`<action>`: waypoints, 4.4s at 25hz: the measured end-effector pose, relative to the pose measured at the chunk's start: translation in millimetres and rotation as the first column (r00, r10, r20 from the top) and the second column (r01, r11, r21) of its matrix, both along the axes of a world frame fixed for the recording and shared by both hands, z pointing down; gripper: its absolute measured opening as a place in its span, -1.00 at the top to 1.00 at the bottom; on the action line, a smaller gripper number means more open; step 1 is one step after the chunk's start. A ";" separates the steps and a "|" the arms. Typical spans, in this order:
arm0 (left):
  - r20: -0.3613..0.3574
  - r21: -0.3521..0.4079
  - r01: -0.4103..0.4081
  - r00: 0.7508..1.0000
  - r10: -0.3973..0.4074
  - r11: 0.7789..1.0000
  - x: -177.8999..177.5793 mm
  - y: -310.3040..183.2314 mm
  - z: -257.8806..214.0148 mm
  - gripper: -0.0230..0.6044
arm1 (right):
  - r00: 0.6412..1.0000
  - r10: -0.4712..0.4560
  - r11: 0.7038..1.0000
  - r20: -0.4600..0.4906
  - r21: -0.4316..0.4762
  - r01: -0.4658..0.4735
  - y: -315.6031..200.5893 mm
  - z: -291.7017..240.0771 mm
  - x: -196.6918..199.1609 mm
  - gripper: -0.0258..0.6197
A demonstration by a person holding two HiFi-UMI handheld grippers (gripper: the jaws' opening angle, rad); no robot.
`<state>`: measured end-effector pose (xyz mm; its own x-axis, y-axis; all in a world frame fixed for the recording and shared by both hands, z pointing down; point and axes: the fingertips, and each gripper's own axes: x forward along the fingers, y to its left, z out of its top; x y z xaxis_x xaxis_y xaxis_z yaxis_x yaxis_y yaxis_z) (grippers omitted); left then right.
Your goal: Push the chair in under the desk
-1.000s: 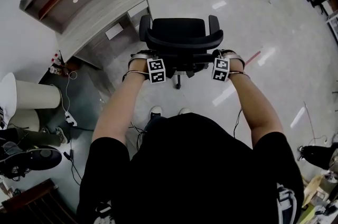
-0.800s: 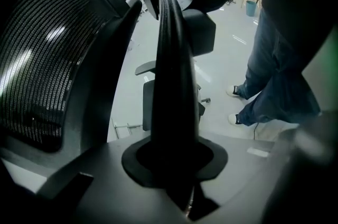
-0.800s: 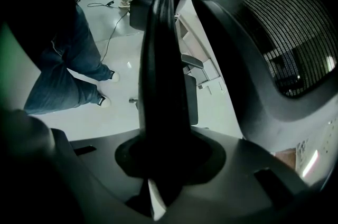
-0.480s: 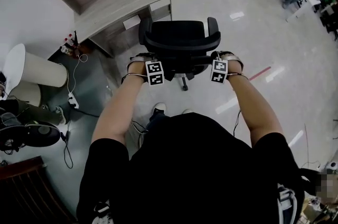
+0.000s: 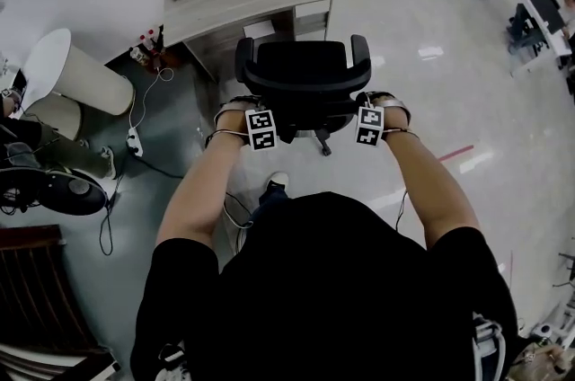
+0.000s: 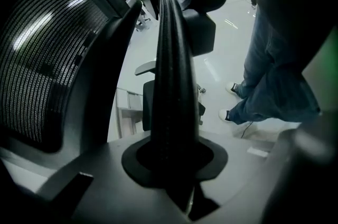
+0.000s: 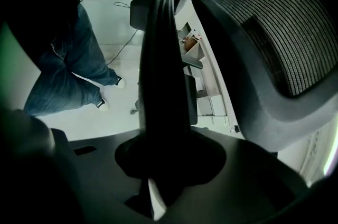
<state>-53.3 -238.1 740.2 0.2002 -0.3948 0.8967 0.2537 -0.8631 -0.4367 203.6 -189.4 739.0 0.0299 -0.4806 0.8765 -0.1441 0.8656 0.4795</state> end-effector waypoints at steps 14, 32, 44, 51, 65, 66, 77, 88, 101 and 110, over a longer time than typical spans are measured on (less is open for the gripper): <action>0.002 -0.002 0.174 0.985 -0.174 0.985 -108.4 -17.8 0.1 0.69 | 0.985 -0.175 0.985 0.010 0.008 0.175 -62.9 -0.9 -105.3 0.65; -0.005 0.012 0.229 0.974 -0.229 0.973 -173.4 -76.6 2.5 0.68 | 0.975 -0.221 0.975 0.014 0.017 0.220 -136.4 2.8 -170.6 0.63; -0.004 0.015 0.233 0.973 -0.233 0.972 -187.7 -120.9 3.6 0.68 | 0.977 -0.214 0.977 0.013 0.018 0.214 -181.0 4.2 -184.3 0.63; -0.008 0.016 0.223 0.975 -0.223 0.975 -192.5 -141.8 4.2 0.68 | 0.978 -0.206 0.978 0.017 0.025 0.206 -200.1 3.7 -190.6 0.62; -0.012 0.025 0.215 0.977 -0.215 0.976 -195.8 -162.8 3.9 0.67 | 0.980 -0.198 0.979 0.017 0.045 0.197 -220.9 4.1 -193.4 0.60; -0.013 0.026 0.214 0.977 -0.214 0.976 -196.0 -162.9 3.7 0.67 | 0.980 -0.198 0.979 0.018 0.048 0.197 -221.4 3.9 -193.9 0.60; -0.017 0.032 0.214 0.977 -0.213 0.976 -195.2 -159.9 5.7 0.67 | 0.981 -0.195 0.980 0.014 0.051 0.194 -218.7 7.1 -192.8 0.59; -0.013 0.024 0.224 0.975 -0.224 0.974 -197.4 -163.8 4.3 0.65 | 0.980 -0.197 0.980 0.017 0.025 0.196 -221.7 3.8 -194.7 0.58; -0.108 -0.036 0.297 0.948 -0.299 0.954 -197.3 -153.2 -10.5 0.39 | 0.989 -0.141 0.989 0.037 0.055 0.138 -212.0 -15.1 -184.3 0.35; -0.277 -0.023 0.418 0.870 -0.407 0.908 -202.4 -137.0 -44.8 0.23 | 0.980 -0.018 0.993 0.197 0.118 -0.006 -190.4 -50.8 -173.3 0.30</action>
<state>-255.7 -375.2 695.4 0.2434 -0.5257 0.8151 -0.2537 -0.8456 -0.4697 30.3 -379.8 688.1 -0.1410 -0.5802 0.8022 -0.2411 0.8060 0.5406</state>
